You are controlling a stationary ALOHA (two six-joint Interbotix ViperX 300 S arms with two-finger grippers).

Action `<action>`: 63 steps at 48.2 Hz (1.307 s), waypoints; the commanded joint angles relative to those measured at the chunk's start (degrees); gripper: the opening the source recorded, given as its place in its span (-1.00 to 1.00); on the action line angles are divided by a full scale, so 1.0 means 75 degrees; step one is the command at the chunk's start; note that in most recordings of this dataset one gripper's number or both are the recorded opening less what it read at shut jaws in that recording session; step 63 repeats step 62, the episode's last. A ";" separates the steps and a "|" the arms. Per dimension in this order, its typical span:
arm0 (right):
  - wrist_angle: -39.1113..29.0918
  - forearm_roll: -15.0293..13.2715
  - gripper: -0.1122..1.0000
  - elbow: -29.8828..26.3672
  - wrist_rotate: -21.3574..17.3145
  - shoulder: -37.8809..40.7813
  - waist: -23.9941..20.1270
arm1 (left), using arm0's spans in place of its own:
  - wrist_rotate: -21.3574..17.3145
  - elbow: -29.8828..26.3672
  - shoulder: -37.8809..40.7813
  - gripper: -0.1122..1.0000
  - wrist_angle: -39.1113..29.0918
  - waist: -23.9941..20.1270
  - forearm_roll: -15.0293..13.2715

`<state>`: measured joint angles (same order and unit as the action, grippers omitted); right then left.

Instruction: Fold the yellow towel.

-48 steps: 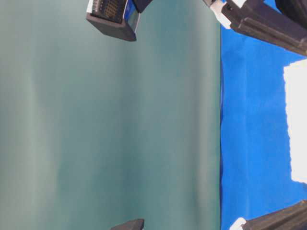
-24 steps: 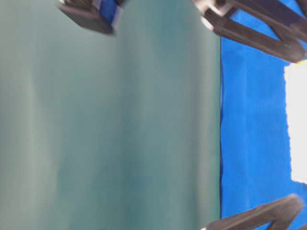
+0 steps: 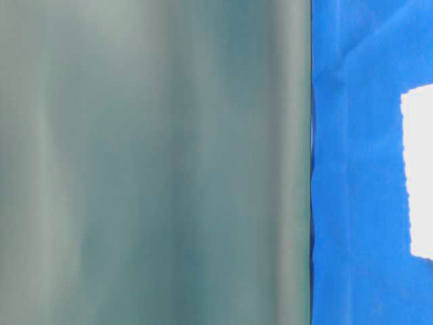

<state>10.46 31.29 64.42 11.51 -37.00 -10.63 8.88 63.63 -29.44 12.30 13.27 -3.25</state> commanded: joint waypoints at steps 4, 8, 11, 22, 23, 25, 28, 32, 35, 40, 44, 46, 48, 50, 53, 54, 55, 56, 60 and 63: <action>-0.0352 -0.0035 0.46 0.0398 0.0480 -0.1418 0.0094 | -0.0363 0.0223 -0.0738 0.29 0.0129 -0.0023 0.0023; -0.0633 -0.0035 0.46 0.0633 0.0668 -0.2133 0.0152 | -0.0656 0.0398 -0.1125 0.29 0.0129 -0.0035 0.0023; -0.0902 -0.0035 0.46 0.0832 0.0773 -0.2672 0.0199 | -0.0844 0.0562 -0.1453 0.29 0.0129 -0.0070 0.0023; -0.1254 -0.0164 0.46 0.1512 0.0809 -0.3645 0.0363 | -0.1090 0.1441 -0.2965 0.29 0.0129 -0.0516 0.0023; -0.1254 -0.0164 0.46 0.1559 0.0809 -0.3668 0.0375 | -0.1090 0.1523 -0.3105 0.29 0.0117 -0.0527 0.0023; -0.1242 -0.0188 0.46 0.1664 0.0809 -0.3727 0.0375 | -0.1090 0.1688 -0.3352 0.29 0.0129 -0.0539 0.0023; -0.1148 -0.0188 0.46 0.1805 0.0820 -0.3750 0.0375 | -0.1078 0.1922 -0.3750 0.29 0.0129 -0.0539 0.0023; -0.0914 -0.0246 0.46 0.1957 0.0820 -0.3727 0.0375 | -0.1090 0.2109 -0.4102 0.29 0.0117 -0.0539 0.0023; -0.0762 -0.0258 0.46 0.2016 0.0820 -0.3715 0.0375 | -0.1102 0.2180 -0.4242 0.29 0.0117 -0.0527 0.0023; -0.0668 -0.0258 0.46 0.2074 0.0820 -0.3633 0.0375 | -0.1125 0.2203 -0.4254 0.29 0.0059 -0.0539 0.0023; -0.0656 -0.0270 0.45 0.2074 0.0820 -0.3609 0.0375 | -0.1125 0.2227 -0.4219 0.29 -0.0035 -0.0539 0.0023; -0.0656 -0.0270 0.45 0.2074 0.0820 -0.3609 0.0375 | -0.1125 0.2227 -0.4207 0.29 -0.0070 -0.0527 0.0023; -0.0668 -0.0270 0.45 0.2074 0.0820 -0.3609 0.0375 | -0.1125 0.2227 -0.4195 0.29 -0.0094 -0.0539 0.0023; -0.0668 -0.0270 0.45 0.2074 0.0820 -0.3621 0.0375 | -0.1125 0.2227 -0.4207 0.29 -0.0094 -0.0539 0.0023; -0.0656 -0.0270 0.45 0.2074 0.0820 -0.3633 0.0375 | -0.1125 0.2227 -0.4207 0.29 -0.0094 -0.0539 0.0023; -0.0656 -0.0270 0.45 0.2062 0.0820 -0.3621 0.0375 | -0.1125 0.2227 -0.4195 0.29 -0.0082 -0.0539 0.0023; -0.0656 -0.0258 0.45 0.2062 0.0820 -0.3633 0.0375 | -0.1125 0.2227 -0.4207 0.29 -0.0094 -0.0539 0.0023; -0.0656 -0.0258 0.45 0.2074 0.0820 -0.3633 0.0375 | -0.1125 0.2227 -0.4207 0.29 -0.0082 -0.0539 0.0023; -0.0656 -0.0258 0.45 0.2074 0.0820 -0.3633 0.0375 | -0.1125 0.2238 -0.4195 0.29 -0.0082 -0.0539 0.0023; -0.0668 -0.0270 0.45 0.2062 0.0820 -0.3633 0.0375 | -0.1125 0.2238 -0.4195 0.29 -0.0094 -0.0539 0.0023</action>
